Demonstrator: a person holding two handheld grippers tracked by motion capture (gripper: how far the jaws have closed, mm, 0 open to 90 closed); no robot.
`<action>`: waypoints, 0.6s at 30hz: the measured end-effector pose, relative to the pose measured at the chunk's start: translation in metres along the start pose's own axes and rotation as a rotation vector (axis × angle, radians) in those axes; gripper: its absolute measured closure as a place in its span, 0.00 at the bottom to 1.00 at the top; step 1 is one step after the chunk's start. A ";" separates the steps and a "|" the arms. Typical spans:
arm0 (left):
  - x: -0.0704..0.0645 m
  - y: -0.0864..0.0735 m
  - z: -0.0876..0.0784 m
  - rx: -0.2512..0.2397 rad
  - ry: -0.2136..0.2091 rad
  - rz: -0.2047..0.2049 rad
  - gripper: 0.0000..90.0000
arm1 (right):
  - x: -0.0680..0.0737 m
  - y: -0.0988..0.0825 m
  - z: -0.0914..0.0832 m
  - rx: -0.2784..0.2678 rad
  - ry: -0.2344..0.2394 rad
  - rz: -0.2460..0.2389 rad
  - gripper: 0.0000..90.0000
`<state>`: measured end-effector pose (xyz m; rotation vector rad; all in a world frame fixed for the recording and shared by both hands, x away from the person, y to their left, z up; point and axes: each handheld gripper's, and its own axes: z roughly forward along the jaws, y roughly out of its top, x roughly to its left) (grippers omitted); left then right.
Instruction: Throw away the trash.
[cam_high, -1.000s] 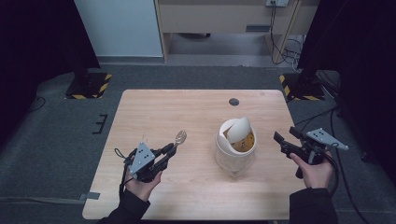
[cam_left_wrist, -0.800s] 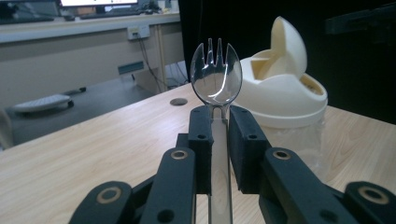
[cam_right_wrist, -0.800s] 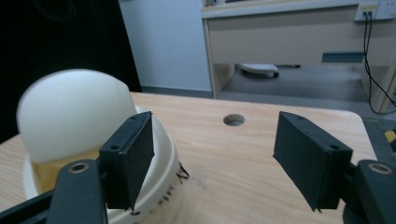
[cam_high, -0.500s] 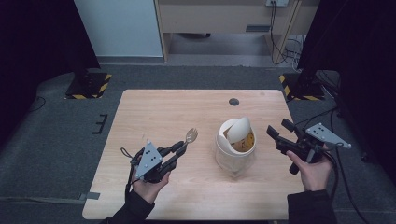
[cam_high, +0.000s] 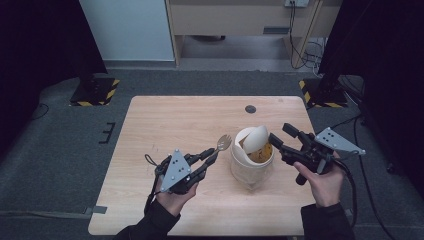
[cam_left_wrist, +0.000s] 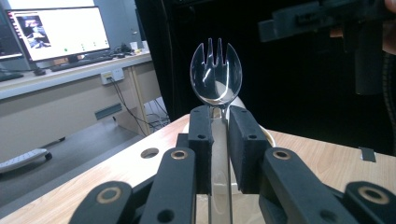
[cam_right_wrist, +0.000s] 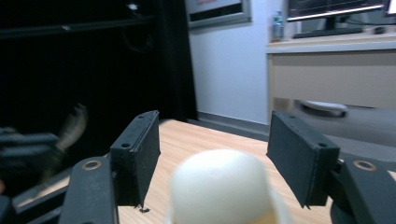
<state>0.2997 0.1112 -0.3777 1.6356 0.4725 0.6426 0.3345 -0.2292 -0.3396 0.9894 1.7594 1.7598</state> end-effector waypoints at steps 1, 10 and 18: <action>-0.001 0.000 0.002 0.000 -0.004 -0.001 0.88 | 0.005 0.000 0.004 -0.001 0.025 0.006 0.41; -0.011 -0.005 0.011 0.008 -0.022 0.008 0.88 | 0.019 -0.006 0.014 -0.003 0.106 0.050 0.47; -0.021 -0.004 0.022 0.008 -0.030 0.030 0.88 | 0.030 -0.015 0.023 0.022 0.173 0.088 0.50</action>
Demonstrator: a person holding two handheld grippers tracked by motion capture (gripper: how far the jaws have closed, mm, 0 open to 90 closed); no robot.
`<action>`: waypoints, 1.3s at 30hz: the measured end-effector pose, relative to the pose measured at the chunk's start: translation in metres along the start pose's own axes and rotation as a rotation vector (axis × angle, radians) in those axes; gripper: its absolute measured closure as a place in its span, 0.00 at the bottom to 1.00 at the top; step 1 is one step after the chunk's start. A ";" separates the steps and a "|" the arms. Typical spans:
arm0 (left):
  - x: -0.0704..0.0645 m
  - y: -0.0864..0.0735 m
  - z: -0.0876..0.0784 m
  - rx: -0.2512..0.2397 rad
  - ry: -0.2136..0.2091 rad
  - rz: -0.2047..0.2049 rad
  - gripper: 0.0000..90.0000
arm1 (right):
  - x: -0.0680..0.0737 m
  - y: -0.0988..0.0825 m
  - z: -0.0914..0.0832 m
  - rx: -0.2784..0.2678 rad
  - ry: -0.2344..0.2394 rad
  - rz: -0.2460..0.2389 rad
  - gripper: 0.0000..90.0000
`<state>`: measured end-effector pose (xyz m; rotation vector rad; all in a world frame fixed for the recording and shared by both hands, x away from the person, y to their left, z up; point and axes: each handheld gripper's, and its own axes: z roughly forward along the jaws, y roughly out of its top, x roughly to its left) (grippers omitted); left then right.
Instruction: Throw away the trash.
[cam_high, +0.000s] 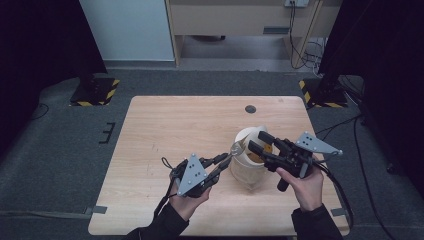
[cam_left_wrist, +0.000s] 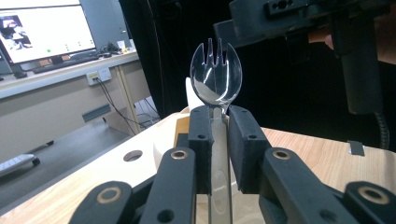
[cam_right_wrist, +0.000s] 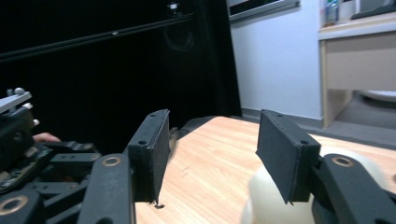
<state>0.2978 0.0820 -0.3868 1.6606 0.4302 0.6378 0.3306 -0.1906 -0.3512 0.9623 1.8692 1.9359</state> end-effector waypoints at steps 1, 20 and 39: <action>0.000 0.000 0.001 0.000 0.001 0.001 0.88 | 0.001 -0.001 0.001 0.001 0.006 0.005 0.50; -0.011 0.002 0.007 -0.032 -0.029 -0.016 0.88 | 0.010 -0.012 0.012 0.051 0.116 0.097 0.91; 0.048 -0.057 -0.058 0.172 0.107 -0.132 0.77 | 0.002 0.007 -0.013 -0.015 0.068 0.042 0.92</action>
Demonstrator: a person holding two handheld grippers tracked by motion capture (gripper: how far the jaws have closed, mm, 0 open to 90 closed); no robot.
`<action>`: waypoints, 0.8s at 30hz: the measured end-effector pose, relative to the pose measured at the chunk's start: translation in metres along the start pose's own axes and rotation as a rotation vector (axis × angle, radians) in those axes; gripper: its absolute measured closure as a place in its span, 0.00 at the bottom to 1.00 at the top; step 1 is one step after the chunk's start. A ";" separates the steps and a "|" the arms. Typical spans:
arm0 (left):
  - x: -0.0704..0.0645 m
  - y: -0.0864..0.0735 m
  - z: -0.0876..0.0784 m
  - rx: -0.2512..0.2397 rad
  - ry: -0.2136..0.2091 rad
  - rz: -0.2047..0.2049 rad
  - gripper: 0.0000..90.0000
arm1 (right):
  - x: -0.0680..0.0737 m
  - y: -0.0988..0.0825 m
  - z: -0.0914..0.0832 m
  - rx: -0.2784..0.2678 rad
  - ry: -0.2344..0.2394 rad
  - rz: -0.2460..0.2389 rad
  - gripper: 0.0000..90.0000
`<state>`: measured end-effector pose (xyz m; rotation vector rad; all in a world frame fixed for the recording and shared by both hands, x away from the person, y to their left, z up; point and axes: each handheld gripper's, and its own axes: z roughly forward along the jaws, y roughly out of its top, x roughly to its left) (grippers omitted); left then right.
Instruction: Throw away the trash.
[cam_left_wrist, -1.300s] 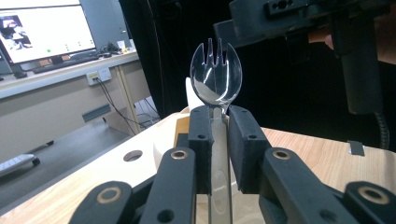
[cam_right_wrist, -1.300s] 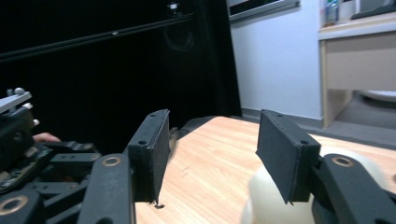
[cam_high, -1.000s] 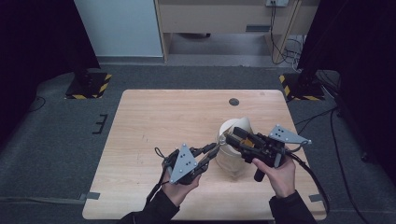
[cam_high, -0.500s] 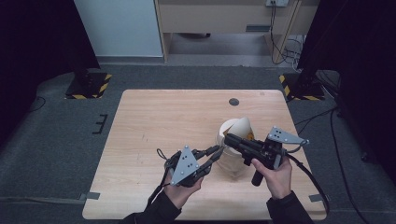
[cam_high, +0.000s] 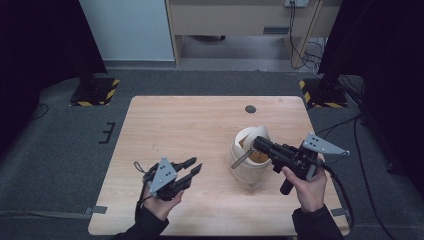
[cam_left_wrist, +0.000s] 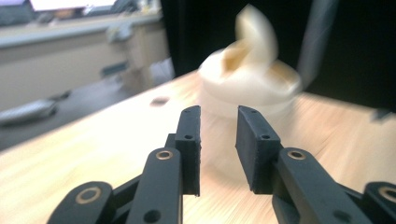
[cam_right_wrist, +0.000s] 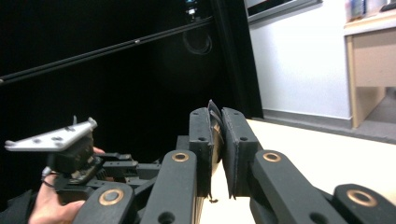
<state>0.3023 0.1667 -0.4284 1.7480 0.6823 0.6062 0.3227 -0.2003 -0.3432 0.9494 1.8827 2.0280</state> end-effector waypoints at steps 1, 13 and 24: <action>0.007 -0.008 -0.002 0.024 0.012 -0.017 0.76 | 0.000 0.001 -0.001 -0.004 -0.003 -0.002 0.92; 0.049 -0.057 0.015 0.312 0.069 -0.095 0.45 | -0.010 0.015 -0.028 -0.037 -0.089 -0.033 0.92; 0.072 -0.081 0.023 0.456 0.108 -0.195 0.26 | -0.028 0.012 -0.038 -0.039 -0.182 -0.037 0.92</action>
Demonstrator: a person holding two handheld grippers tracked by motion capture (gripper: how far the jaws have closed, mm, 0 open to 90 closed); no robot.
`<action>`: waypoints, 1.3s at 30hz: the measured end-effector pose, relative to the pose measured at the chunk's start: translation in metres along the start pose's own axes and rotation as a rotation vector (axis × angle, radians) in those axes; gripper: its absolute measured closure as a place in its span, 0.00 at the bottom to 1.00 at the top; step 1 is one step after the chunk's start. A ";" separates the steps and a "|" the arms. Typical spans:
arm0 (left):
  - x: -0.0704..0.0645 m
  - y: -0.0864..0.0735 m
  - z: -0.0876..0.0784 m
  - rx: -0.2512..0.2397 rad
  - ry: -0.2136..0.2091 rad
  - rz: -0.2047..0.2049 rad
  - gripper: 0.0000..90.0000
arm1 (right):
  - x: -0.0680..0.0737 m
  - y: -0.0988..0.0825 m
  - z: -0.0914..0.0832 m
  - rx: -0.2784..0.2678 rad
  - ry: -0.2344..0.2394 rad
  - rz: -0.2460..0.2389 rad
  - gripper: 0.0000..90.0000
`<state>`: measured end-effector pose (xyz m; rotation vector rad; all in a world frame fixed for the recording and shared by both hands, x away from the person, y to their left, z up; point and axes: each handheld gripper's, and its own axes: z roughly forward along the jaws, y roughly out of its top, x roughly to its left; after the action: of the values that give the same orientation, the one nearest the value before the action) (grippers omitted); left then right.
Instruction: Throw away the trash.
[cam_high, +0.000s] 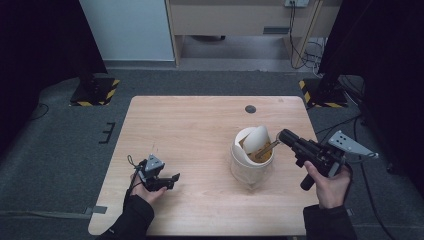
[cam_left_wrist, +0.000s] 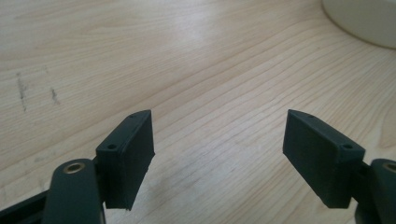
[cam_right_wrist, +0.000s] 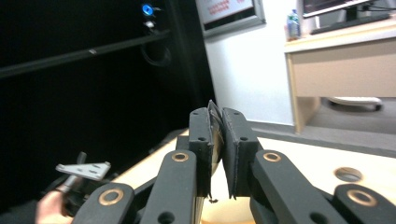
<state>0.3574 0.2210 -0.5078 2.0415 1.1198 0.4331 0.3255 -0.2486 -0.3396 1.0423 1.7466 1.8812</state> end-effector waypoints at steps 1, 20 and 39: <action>0.001 -0.001 0.000 0.004 0.000 -0.001 0.25 | -0.002 -0.002 0.001 0.008 -0.017 -0.008 0.92; 0.000 -0.003 0.007 0.054 -0.013 0.012 0.21 | -0.018 -0.034 0.018 0.087 -0.124 -0.059 0.92; 0.000 -0.003 0.007 0.062 -0.012 0.015 0.21 | -0.017 -0.066 0.041 0.214 -0.133 -0.071 0.89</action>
<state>0.3601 0.2185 -0.5148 2.1054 1.1240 0.3976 0.3525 -0.2218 -0.4091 1.1369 1.9097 1.5712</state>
